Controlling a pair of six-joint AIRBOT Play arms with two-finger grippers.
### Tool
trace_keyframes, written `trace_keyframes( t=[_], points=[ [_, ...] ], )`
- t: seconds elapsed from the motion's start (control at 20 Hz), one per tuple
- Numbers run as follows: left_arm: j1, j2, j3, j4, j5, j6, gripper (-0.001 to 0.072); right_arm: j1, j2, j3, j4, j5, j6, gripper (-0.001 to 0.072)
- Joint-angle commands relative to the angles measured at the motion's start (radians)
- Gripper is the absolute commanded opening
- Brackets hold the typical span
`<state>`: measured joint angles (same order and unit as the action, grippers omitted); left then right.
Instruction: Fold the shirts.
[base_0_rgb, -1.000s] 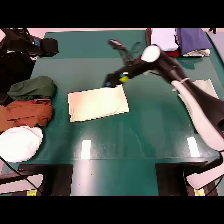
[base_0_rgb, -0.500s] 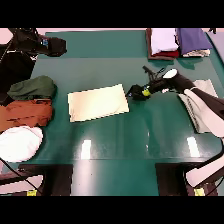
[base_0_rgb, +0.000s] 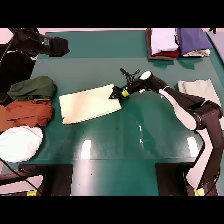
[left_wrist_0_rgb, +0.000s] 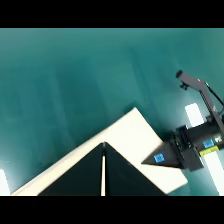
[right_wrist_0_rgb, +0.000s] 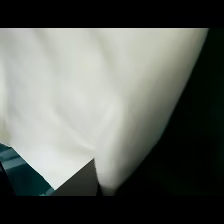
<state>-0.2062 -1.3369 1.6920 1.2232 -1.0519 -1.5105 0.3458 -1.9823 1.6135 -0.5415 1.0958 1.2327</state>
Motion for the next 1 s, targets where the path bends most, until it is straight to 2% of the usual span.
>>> trace_keyframes(
  t=[0.0, 0.25, 0.35, 0.65, 0.95],
  points=[
    [-0.072, -0.003, 0.000, 0.025, 0.003, 0.001, 0.0022, -0.062, 0.052, 0.048, -0.061, 0.015, -0.010, 0.0018],
    [-0.178, -0.003, 0.000, 0.031, 0.035, 0.001, 0.0023, -0.370, 0.312, -0.057, -0.288, 0.026, 0.051, 0.0018],
    [-0.189, -0.003, 0.000, 0.024, 0.055, 0.000, 0.0023, -0.524, 0.405, -0.102, -0.333, 0.025, 0.053, 0.0019],
    [-0.189, -0.003, 0.000, 0.016, 0.086, -0.008, 0.0023, -0.908, 0.533, -0.156, -0.315, -0.034, 0.053, 0.0019],
    [-0.189, -0.003, 0.000, 0.002, 0.083, -0.009, 0.0023, -0.985, 0.544, -0.091, -0.290, -0.108, 0.053, 0.0019]
  ],
)
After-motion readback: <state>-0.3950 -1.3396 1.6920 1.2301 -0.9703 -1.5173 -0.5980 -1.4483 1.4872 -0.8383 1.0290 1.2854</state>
